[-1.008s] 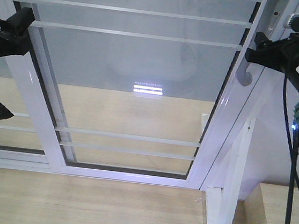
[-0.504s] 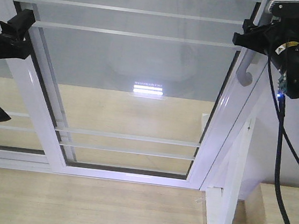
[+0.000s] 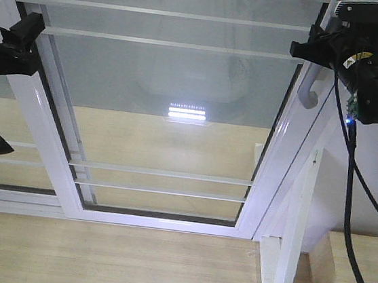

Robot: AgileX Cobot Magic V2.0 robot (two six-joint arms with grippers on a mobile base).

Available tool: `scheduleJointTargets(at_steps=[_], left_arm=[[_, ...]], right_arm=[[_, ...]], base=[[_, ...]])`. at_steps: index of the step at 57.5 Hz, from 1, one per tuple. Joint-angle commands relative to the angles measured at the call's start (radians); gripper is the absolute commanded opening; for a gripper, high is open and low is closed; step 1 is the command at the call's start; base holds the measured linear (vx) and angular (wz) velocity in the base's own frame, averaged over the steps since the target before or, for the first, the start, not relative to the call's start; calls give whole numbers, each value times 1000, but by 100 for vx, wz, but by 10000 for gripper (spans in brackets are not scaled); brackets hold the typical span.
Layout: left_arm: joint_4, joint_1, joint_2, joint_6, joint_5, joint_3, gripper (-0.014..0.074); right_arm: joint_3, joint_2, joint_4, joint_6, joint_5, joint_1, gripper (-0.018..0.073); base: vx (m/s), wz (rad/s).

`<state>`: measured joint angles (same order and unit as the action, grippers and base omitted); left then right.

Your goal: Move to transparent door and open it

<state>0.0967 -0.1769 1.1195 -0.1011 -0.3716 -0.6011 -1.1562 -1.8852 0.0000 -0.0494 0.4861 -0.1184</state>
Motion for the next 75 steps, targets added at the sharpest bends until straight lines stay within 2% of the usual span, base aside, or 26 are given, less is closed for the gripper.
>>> scheduleJointTargets(at_steps=[1, 33, 55, 67, 75], left_arm=[[-11, -1, -17, 1, -84, -35, 576], [-11, -1, -17, 1, -84, -35, 576], [-11, -1, -17, 1, -84, -35, 576], [-11, -1, -17, 1, -83, -35, 576], [-6, -4, -17, -3, -83, -35, 576]], right_arm=[[-36, 56, -63, -3, 84, -54, 49], [-36, 56, -62, -6, 96, -203, 82], [-36, 56, -63, -3, 88, -266, 83], [-36, 91, -64, -3, 6, -283, 83], [-36, 163, -93, -6, -101, -286, 71]], base=[[0, 0], [0, 0], [0, 0], [0, 0], [0, 0]])
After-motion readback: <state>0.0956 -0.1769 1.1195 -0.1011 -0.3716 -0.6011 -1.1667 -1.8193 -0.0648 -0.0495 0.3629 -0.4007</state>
